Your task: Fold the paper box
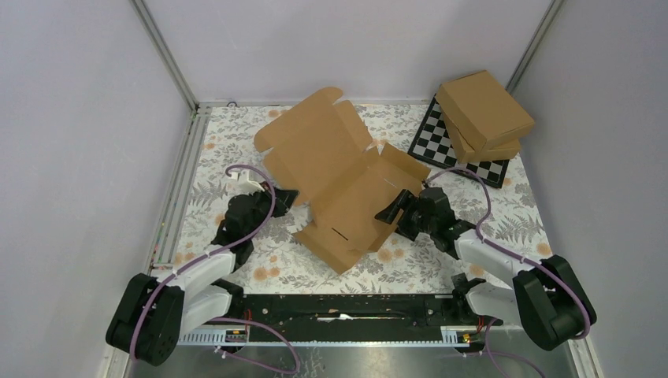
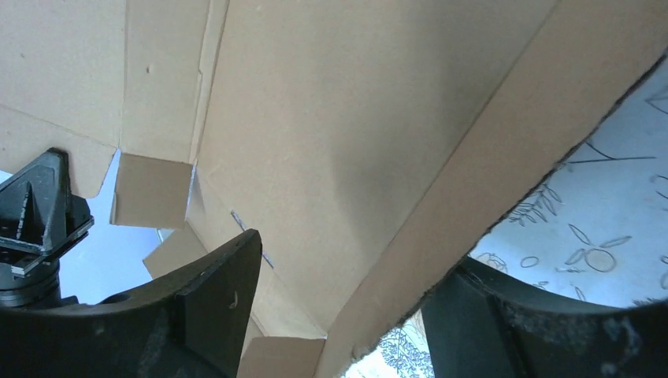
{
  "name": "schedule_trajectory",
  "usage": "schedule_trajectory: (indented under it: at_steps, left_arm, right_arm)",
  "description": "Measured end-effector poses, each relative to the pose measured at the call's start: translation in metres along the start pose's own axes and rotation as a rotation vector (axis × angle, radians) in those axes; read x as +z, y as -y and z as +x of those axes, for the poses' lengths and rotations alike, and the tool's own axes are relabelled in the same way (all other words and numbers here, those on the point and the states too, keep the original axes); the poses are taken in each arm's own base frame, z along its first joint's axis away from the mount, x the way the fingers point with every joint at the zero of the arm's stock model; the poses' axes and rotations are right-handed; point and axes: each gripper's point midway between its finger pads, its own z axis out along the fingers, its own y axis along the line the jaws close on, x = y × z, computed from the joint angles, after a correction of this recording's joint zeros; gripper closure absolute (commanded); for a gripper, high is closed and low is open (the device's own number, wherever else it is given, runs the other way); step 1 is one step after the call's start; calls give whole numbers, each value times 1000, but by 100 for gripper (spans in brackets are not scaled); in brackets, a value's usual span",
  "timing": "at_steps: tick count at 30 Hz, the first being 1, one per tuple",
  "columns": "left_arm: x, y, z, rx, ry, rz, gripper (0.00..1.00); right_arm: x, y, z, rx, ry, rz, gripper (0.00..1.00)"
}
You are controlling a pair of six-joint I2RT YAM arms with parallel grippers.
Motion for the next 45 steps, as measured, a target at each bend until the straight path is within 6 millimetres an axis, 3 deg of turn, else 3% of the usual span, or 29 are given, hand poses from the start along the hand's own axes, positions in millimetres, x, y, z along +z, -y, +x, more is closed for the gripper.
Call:
schedule_trajectory:
  at_steps: [8,12,20,24,26,32,45]
  left_arm:
    - [-3,23,19,120,-43,74,100]
    - [-4,23,28,162,-60,65,100]
    - [0,10,35,188,-77,17,100]
    - [1,7,37,192,-85,7,100]
    - [2,7,38,196,-89,4,100]
    - [4,6,40,199,-98,-1,100]
    - [6,7,40,200,-102,-1,100]
  right_arm:
    - [2,-12,7,-56,-80,-32,15]
    - [-2,-16,10,-116,-118,-41,9]
    - [-6,-21,22,-282,-218,-79,15]
    - [-9,-15,36,-363,-282,-74,14]
    - [-12,-15,45,-417,-322,-83,8]
    - [-21,-24,67,-570,-409,-175,3]
    - [-28,-40,114,-758,-527,-306,2]
